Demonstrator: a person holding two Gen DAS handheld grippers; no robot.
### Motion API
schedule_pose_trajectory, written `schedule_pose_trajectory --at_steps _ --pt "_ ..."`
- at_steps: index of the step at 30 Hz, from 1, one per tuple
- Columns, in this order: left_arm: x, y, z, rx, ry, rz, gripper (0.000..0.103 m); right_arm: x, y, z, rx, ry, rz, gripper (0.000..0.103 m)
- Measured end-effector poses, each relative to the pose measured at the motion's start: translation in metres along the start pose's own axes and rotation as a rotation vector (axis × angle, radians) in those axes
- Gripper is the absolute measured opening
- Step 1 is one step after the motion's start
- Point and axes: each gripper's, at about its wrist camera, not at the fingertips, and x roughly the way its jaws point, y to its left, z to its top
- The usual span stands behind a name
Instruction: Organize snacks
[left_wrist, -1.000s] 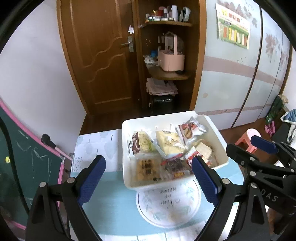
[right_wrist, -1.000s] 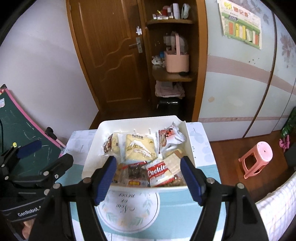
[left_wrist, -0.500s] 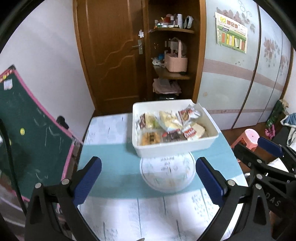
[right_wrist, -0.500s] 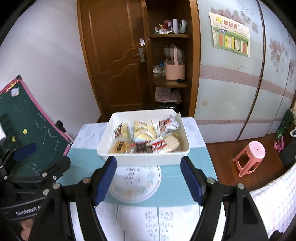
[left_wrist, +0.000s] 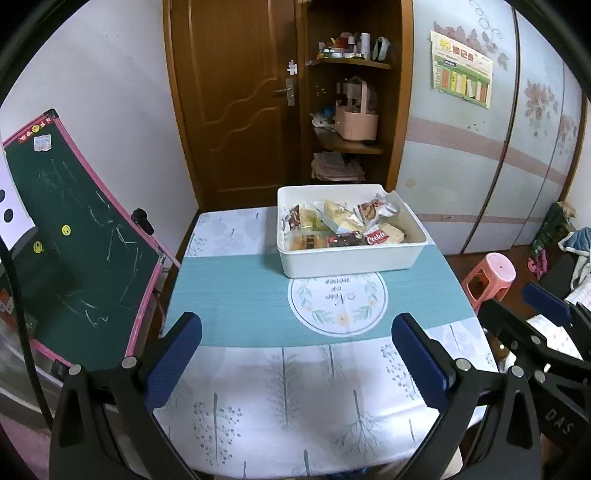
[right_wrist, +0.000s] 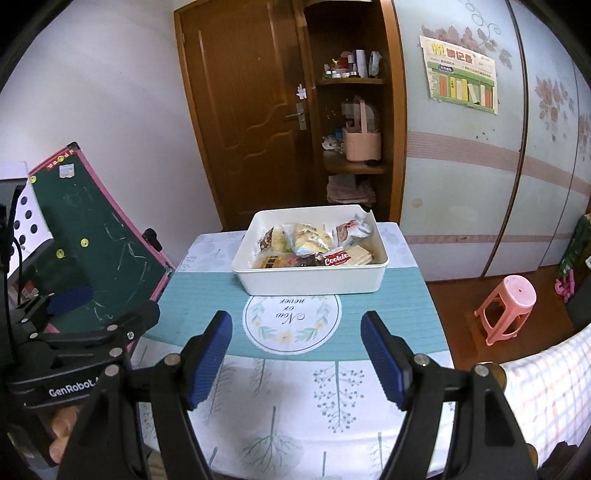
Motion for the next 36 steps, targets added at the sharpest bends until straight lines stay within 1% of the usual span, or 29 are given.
schedule_pose_trajectory --at_steps 6,14,36 --pt "-0.009 0.000 -0.013 0.004 0.010 0.015 0.102 -0.011 0.001 -0.006 0.016 -0.019 -0.012 0.077" --pt "-0.014 0.008 -0.017 -0.039 0.002 0.018 0.102 -0.013 0.008 -0.014 -0.017 -0.009 -0.037 0.077" --pt "-0.016 0.007 -0.023 -0.047 0.013 0.026 0.102 -0.015 0.019 -0.018 -0.034 -0.012 -0.023 0.077"
